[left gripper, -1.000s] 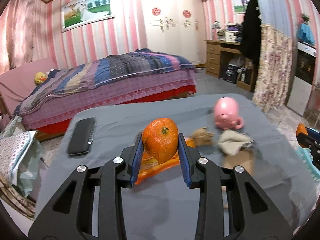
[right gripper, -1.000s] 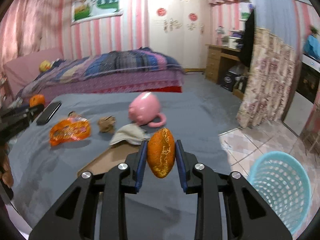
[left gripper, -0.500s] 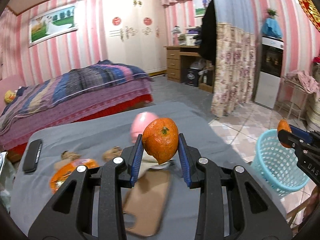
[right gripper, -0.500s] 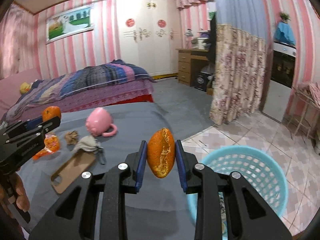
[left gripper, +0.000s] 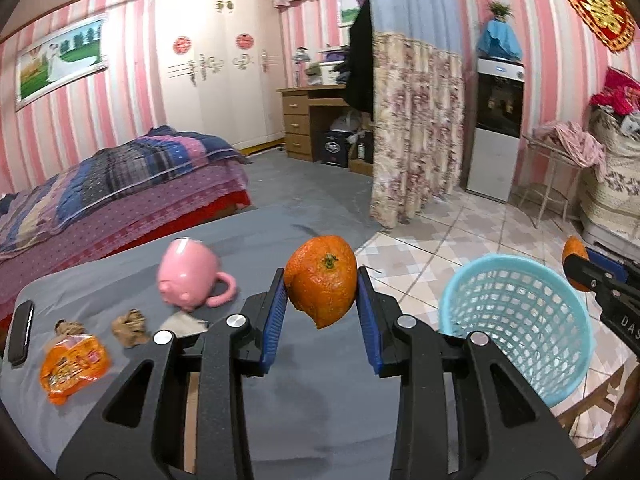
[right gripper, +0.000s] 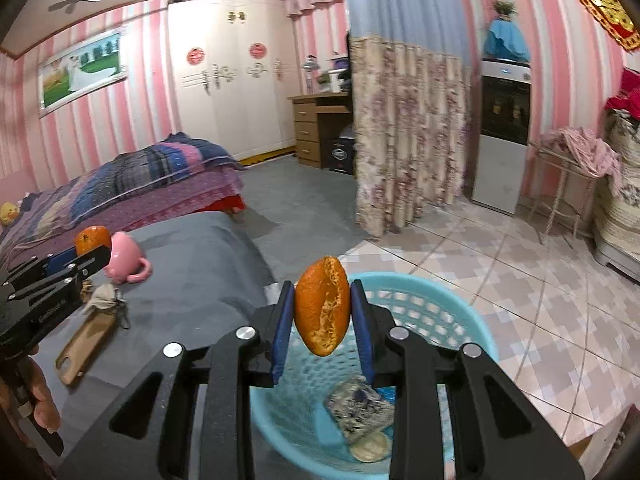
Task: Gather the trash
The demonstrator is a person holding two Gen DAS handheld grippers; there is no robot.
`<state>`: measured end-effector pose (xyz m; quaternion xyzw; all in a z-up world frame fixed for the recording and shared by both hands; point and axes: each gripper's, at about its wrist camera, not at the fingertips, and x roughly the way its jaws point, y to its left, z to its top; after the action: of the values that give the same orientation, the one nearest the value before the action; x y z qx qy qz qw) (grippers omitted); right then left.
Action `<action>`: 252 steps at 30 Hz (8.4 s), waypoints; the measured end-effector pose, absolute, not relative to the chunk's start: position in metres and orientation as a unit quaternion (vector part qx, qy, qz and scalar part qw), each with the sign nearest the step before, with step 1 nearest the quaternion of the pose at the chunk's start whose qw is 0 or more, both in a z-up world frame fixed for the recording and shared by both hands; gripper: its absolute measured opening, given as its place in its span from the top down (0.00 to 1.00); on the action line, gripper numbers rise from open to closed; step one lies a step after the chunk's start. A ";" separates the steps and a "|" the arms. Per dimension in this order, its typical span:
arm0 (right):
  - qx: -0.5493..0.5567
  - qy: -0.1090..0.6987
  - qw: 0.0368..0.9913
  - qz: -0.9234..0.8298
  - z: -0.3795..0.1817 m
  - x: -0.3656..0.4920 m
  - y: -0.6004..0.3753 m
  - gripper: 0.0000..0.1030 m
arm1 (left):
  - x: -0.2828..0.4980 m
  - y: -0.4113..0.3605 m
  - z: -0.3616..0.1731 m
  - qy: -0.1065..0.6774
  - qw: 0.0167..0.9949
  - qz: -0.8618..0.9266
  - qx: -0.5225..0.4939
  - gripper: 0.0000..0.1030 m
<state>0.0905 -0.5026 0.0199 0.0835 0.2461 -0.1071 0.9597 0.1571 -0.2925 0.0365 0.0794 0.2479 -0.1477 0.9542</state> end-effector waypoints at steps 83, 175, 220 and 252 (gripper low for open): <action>0.100 0.236 0.953 -0.160 0.019 0.115 -0.483 0.04 | 0.193 -0.252 0.071 0.256 0.957 -0.124 0.050 0.05; 0.054 0.338 0.936 0.085 -0.055 0.215 -0.262 0.92 | 0.195 0.043 -0.053 0.332 0.943 0.023 -0.011 0.85; 0.011 0.304 0.950 0.073 -0.009 0.151 -0.284 0.84 | 0.125 0.042 0.027 0.247 0.969 0.018 -0.018 0.88; 0.063 0.261 0.961 -0.065 0.025 0.101 -0.464 0.84 | 0.136 -0.149 0.053 0.249 0.958 -0.132 0.051 0.88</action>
<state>0.1014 -0.4636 0.0245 0.0627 0.2608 -0.0655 0.9611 0.1364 -0.1486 0.0528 0.0508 0.2488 -0.1321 0.9582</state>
